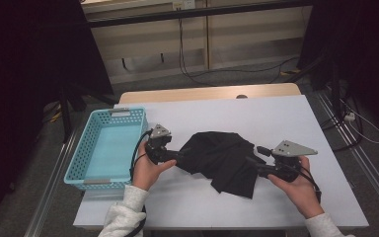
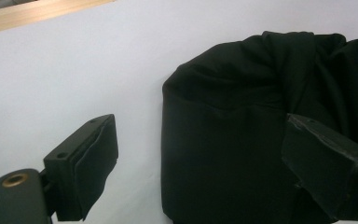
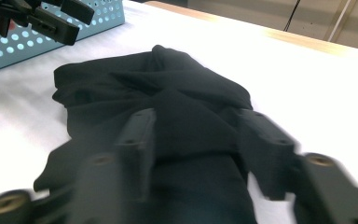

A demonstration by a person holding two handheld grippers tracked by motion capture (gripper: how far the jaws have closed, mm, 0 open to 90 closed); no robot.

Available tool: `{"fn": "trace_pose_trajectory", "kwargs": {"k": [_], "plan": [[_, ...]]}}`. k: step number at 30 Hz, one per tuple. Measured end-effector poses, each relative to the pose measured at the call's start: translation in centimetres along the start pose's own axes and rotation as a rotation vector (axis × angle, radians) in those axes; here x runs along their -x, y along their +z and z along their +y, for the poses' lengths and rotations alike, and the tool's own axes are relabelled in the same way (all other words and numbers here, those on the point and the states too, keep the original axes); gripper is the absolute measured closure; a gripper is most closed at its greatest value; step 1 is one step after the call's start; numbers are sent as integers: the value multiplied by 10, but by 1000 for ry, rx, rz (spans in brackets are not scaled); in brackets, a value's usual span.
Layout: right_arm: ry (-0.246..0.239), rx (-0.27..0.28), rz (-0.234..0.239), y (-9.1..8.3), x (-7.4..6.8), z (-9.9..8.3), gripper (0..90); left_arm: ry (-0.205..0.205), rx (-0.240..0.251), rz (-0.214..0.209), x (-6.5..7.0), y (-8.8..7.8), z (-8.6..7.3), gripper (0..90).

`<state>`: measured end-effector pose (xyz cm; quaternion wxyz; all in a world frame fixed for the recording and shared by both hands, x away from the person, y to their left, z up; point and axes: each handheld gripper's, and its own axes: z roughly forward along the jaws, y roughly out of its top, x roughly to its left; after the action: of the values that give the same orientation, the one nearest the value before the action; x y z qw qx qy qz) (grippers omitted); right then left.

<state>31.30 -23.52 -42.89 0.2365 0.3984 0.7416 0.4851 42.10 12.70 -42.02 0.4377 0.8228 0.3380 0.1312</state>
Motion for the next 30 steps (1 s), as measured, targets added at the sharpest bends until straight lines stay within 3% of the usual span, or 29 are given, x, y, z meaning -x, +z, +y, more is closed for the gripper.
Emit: {"fn": "trace_pose_trajectory", "kwargs": {"k": [3,4,12,16,18,25,28,30], "plan": [[-8,-12,23,10,-7,-1,355,13,-11,13,0,1,-1,117],[-17,-25,21,14,-10,-1,335,3,-8,8,1,1,-1,117],[-45,-67,34,45,-26,3,254,29,-7,-4,7,-2,-1,116],[-57,-107,43,65,-32,2,258,24,-8,-4,7,-3,-4,112],[-87,-145,44,73,-37,-1,258,22,-11,-9,8,-4,-5,109],[-105,-190,51,84,-40,-7,399,25,-11,2,5,-6,-10,103],[-132,-227,49,86,-42,-7,510,23,-10,-2,6,-5,-10,103],[-110,-236,63,86,-41,-7,625,23,-18,-7,7,-4,-11,102]]}}
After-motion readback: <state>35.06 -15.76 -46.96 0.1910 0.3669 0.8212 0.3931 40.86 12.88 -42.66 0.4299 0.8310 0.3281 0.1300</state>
